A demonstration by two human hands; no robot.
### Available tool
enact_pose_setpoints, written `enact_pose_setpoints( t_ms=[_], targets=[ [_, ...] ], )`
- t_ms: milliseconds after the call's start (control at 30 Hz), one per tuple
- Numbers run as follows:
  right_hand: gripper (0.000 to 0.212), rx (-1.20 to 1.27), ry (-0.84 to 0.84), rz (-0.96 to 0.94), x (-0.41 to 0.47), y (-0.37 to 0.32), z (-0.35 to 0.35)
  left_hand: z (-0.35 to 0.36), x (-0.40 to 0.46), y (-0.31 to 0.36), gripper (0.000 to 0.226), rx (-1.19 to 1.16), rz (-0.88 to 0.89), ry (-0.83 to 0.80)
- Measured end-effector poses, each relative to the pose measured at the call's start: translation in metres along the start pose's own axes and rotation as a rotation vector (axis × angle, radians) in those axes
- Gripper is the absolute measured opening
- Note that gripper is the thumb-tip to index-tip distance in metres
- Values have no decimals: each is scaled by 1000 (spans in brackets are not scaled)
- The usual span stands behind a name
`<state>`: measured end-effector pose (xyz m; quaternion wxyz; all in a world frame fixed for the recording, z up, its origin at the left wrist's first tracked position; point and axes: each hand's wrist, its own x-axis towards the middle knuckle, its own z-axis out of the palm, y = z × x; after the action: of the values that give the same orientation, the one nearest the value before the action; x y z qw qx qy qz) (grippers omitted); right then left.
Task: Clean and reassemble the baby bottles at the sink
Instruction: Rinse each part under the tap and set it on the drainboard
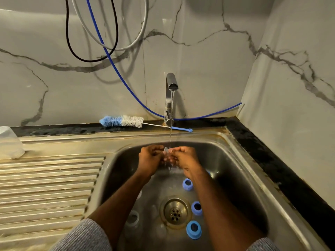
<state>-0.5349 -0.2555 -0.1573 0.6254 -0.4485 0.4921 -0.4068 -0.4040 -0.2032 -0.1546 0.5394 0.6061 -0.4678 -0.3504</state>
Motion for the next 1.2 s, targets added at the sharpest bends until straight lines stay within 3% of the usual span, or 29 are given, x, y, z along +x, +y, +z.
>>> enact_pose_setpoints(
  t_ms=[200, 267, 333, 533, 700, 833, 933, 1067, 1200],
  targets=[
    [9, -46, -18, -30, 0, -1, -5, 0, -1, -1, 12, -128, -71, -10],
    [6, -98, 64, -76, -2, 1, -2, 3, -2, -2, 15, -67, -19, -20],
    [17, -152, 146, -95, -4, 4, 1, 7, -4, -3, 20, 45, 73, -15],
    [16, 32, -28, 87, -7, -4, -5, 8, -5, -3, 35, 227, 275, 25],
    [15, 110, -1, 89, -7, -4, 3, 7, -8, -5, 44, 134, 143, 54],
    [11, -27, 15, 42, -10, -1, 12, 6, -9, -8, 20, 123, 153, -12],
    [11, -45, -46, 30, -15, -2, 9, 3, -6, -9, 16, 111, 163, -21],
    [19, 8, 45, 7, -14, 1, 8, 6, -4, -9, 30, 186, 217, -74],
    [14, 119, 123, -1, -10, 6, 11, 12, -6, -10, 39, 137, 202, 24]
  ],
)
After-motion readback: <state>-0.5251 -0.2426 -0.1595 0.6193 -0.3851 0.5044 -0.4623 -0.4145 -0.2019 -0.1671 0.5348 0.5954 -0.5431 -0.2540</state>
